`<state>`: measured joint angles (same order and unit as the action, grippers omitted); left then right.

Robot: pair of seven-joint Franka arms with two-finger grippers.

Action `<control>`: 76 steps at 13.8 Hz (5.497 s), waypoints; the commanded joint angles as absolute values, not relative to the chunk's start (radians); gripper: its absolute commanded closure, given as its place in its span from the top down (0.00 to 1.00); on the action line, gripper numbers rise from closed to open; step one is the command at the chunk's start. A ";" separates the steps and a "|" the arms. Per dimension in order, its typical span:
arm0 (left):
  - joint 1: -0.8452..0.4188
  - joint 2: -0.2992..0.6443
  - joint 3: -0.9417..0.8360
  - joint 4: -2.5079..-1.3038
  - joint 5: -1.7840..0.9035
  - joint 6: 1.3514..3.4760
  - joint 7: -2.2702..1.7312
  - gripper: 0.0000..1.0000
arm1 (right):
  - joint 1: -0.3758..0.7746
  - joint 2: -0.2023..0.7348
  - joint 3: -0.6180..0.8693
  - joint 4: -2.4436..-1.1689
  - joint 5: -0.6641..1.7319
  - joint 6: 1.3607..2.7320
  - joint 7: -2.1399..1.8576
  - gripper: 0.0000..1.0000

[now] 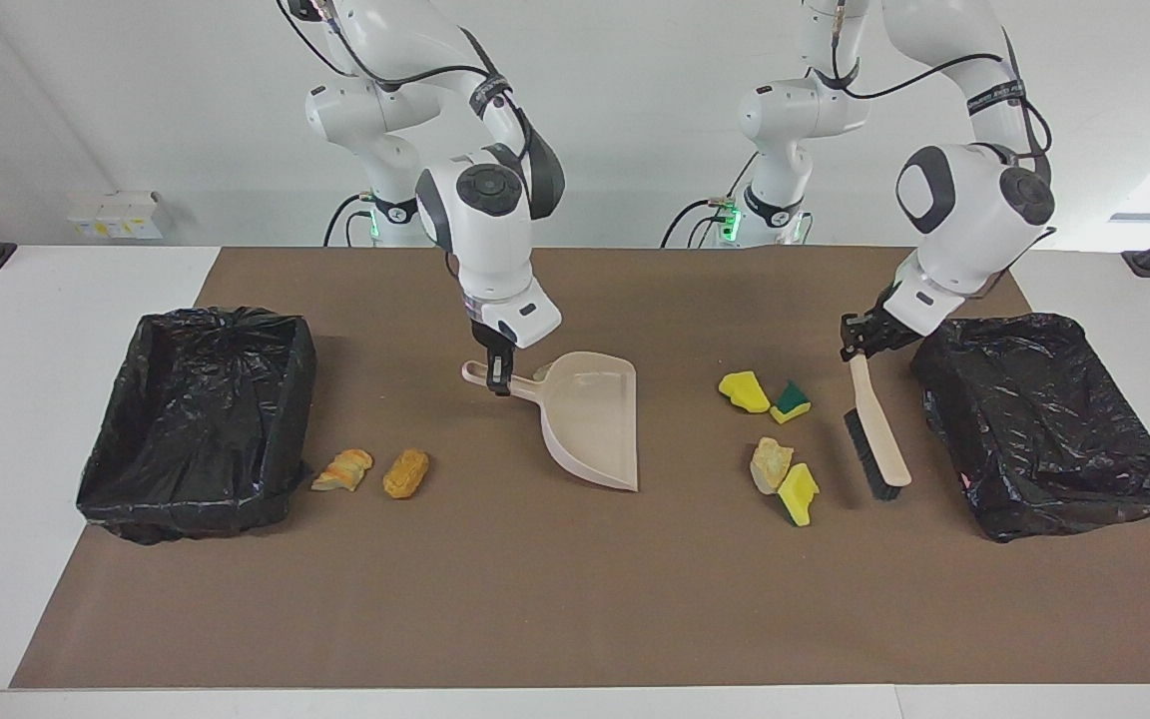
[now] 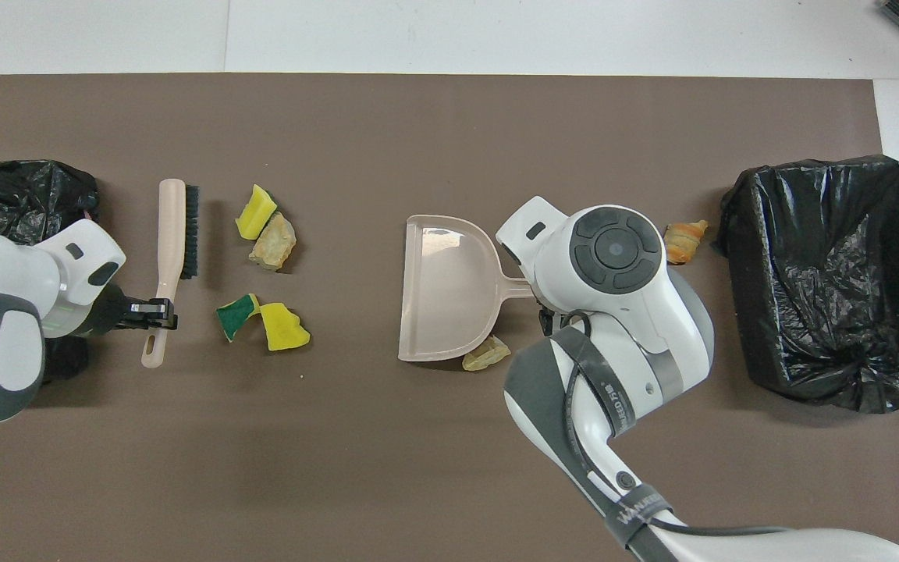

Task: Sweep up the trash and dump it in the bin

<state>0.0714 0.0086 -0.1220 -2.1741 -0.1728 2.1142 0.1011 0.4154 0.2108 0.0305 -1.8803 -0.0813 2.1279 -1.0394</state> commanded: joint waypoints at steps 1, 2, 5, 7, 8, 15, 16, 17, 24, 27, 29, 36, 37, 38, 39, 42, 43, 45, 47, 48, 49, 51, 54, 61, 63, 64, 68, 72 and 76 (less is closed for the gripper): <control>0.014 0.072 -0.114 -2.163 -0.149 2.181 0.132 0.00 | 0.416 0.207 0.035 -1.899 -0.060 2.146 -1.078 0.00; 0.006 0.074 -0.115 -2.163 -0.149 2.178 0.133 0.00 | 0.416 0.207 0.035 -1.899 -0.060 2.146 -1.078 0.00; -0.073 0.072 -0.117 -2.163 -0.150 2.180 0.121 0.00 | 0.416 0.207 0.035 -1.898 -0.060 2.146 -1.078 0.00; -0.145 0.063 -0.118 -2.172 -0.153 2.169 0.086 0.00 | 0.416 0.207 0.035 -1.899 -0.060 2.146 -1.078 0.00; -0.187 0.060 -0.118 -2.172 -0.153 2.164 0.049 0.00 | 0.416 0.207 0.035 -1.899 -0.060 2.146 -1.078 0.00; -0.440 0.038 -0.123 -2.158 -0.222 2.114 -0.131 0.00 | 0.416 0.207 0.035 -1.899 -0.060 2.145 -1.078 0.00; -0.472 0.034 -0.123 -2.149 -0.229 2.112 -0.202 0.00 | 0.414 0.207 0.035 -1.899 -0.060 2.146 -1.078 0.00; -0.482 0.003 -0.123 -2.145 -0.230 2.111 -0.250 0.00 | 0.414 0.207 0.035 -1.899 -0.060 2.145 -1.078 0.00; -0.274 -0.058 -0.103 -2.097 -0.226 1.913 -0.494 0.00 | 0.414 0.207 0.035 -1.899 -0.060 2.145 -1.078 0.00; -0.109 -0.080 -0.103 -2.129 -0.215 1.847 -0.412 0.00 | 0.416 0.207 0.035 -1.899 -0.060 2.145 -1.078 0.00; -0.002 -0.113 -0.103 -2.186 -0.201 1.848 -0.283 0.00 | 0.416 0.207 0.035 -1.899 -0.060 2.145 -1.078 0.00; -0.018 -0.143 -0.109 -2.404 -0.173 1.999 -0.224 0.00 | 0.422 0.207 0.035 -1.899 -0.060 2.149 -1.072 0.00; -0.046 -0.150 -0.109 -2.411 -0.175 2.000 -0.230 0.00 | 0.425 0.209 0.035 -1.902 -0.060 2.160 -1.072 0.00; -0.086 -0.155 -0.110 -2.413 -0.175 2.000 -0.262 0.00 | 0.446 0.212 0.035 -1.910 -0.060 2.175 -1.072 0.00; -0.121 -0.156 -0.110 -2.418 -0.175 2.003 -0.296 0.00 | 0.451 0.215 0.035 -1.914 -0.060 2.189 -1.072 0.00; -0.199 -0.156 -0.112 -2.418 -0.179 2.029 -0.368 0.00 | 0.462 0.245 0.035 -1.913 -0.060 2.210 -1.068 0.00; -0.224 -0.147 -0.113 -2.418 -0.187 2.043 -0.389 0.00 | 0.472 0.255 0.035 -1.913 -0.060 2.226 -1.066 0.00; -0.258 -0.138 -0.114 -2.418 -0.208 2.075 -0.397 0.00 | 0.483 0.273 0.035 -1.913 -0.060 2.237 -1.039 0.00; -0.291 -0.129 -0.114 -2.408 -0.239 2.083 -0.394 0.00 | 0.502 0.288 0.035 -1.913 -0.035 2.266 -1.028 0.00; -0.314 -0.126 -0.114 -2.404 -0.242 2.092 -0.394 0.00 | 0.505 0.296 0.035 -1.913 -0.017 2.278 -1.025 0.00; -0.351 -0.124 -0.115 -2.402 -0.253 2.115 -0.394 0.00 | 0.514 0.304 0.035 -1.911 -0.009 2.293 -1.014 0.00; -0.406 -0.115 -0.114 -2.378 -0.307 2.132 -0.397 0.00 | 0.523 0.313 0.035 -1.910 -0.009 2.307 -1.000 0.00; -0.426 -0.091 -0.110 -2.298 -0.313 2.091 -0.437 0.00 | 0.525 0.311 0.035 -1.910 -0.009 2.307 -0.994 0.00; -0.315 -0.123 -0.101 -2.071 -0.201 1.754 -0.457 0.00 | 0.525 0.313 0.035 -1.905 -0.009 2.306 -0.994 0.00; -0.314 -0.146 -0.101 -2.051 -0.172 1.676 -0.463 0.00 | 0.526 0.311 0.035 -1.905 -0.009 2.307 -0.991 0.00; -0.313 -0.162 -0.101 -2.049 -0.166 1.649 -0.465 0.00 | 0.525 0.313 0.037 -1.902 -0.009 2.310 -0.992 0.00; -0.310 -0.187 -0.091 -2.077 -0.158 1.637 -0.463 0.00 | 0.522 0.302 0.038 -1.896 -0.003 2.329 -1.003 0.00; -0.265 -0.206 -0.084 -2.115 -0.160 1.654 -0.422 0.00 | 0.515 0.291 0.038 -1.894 0.064 2.329 -1.052 0.00; -0.265 -0.213 -0.084 -2.121 -0.160 1.637 -0.420 0.00 | 0.497 0.275 0.038 -1.894 0.124 2.326 -1.089 0.00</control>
<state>-0.2699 -0.1739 -0.0810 -2.0910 -0.1731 1.6423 -0.4304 0.5243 0.2944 0.0305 -1.8958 0.0607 2.3201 -1.0270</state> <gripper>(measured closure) 0.731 0.687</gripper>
